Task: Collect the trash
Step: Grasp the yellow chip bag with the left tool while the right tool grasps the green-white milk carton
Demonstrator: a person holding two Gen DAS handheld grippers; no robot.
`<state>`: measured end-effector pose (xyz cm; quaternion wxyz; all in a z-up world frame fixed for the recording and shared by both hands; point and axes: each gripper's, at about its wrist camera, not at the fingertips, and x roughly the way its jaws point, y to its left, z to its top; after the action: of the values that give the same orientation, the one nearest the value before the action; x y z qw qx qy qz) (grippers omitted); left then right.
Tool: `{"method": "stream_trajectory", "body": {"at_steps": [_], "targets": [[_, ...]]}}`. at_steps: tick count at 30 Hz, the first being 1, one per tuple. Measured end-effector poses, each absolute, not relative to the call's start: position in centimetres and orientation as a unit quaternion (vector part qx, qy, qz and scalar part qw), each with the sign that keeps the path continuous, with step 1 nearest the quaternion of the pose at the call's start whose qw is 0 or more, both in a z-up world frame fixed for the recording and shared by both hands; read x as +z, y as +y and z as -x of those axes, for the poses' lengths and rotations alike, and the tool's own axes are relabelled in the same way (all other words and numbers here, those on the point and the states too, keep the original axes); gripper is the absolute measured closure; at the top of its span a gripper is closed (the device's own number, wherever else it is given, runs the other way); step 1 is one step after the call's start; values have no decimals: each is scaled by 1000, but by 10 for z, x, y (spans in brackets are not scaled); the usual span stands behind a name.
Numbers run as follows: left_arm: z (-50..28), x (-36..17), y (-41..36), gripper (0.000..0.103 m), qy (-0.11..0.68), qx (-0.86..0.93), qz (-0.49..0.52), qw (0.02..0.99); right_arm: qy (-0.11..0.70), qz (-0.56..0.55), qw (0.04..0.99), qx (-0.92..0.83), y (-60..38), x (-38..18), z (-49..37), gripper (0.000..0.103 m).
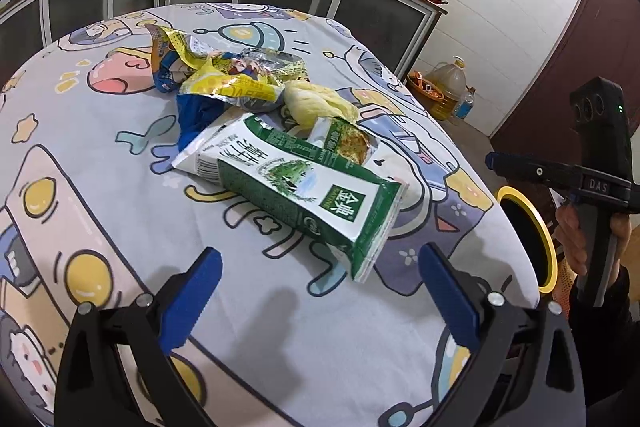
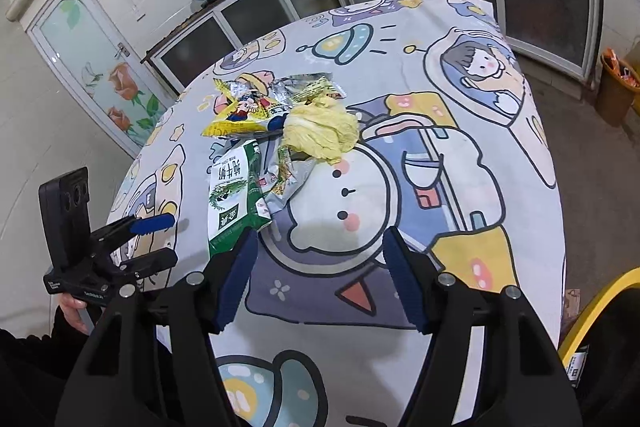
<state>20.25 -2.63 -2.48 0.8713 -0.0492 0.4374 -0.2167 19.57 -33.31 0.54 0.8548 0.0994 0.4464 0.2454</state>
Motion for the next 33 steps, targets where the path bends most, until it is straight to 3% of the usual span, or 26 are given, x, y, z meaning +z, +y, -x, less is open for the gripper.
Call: {"method": "stream_trajectory", "body": {"at_steps": [8, 18, 33], "targets": [[-220, -1, 4, 8, 402, -187, -9, 896, 430, -54, 856, 283, -310, 18, -185, 40], [-281, 26, 50, 8, 388, -112, -1, 915, 415, 27, 846, 335, -247, 26, -185, 26], [-358, 26, 32, 8, 424, -92, 2, 901, 439, 97, 822, 350, -186, -3, -203, 12]]}}
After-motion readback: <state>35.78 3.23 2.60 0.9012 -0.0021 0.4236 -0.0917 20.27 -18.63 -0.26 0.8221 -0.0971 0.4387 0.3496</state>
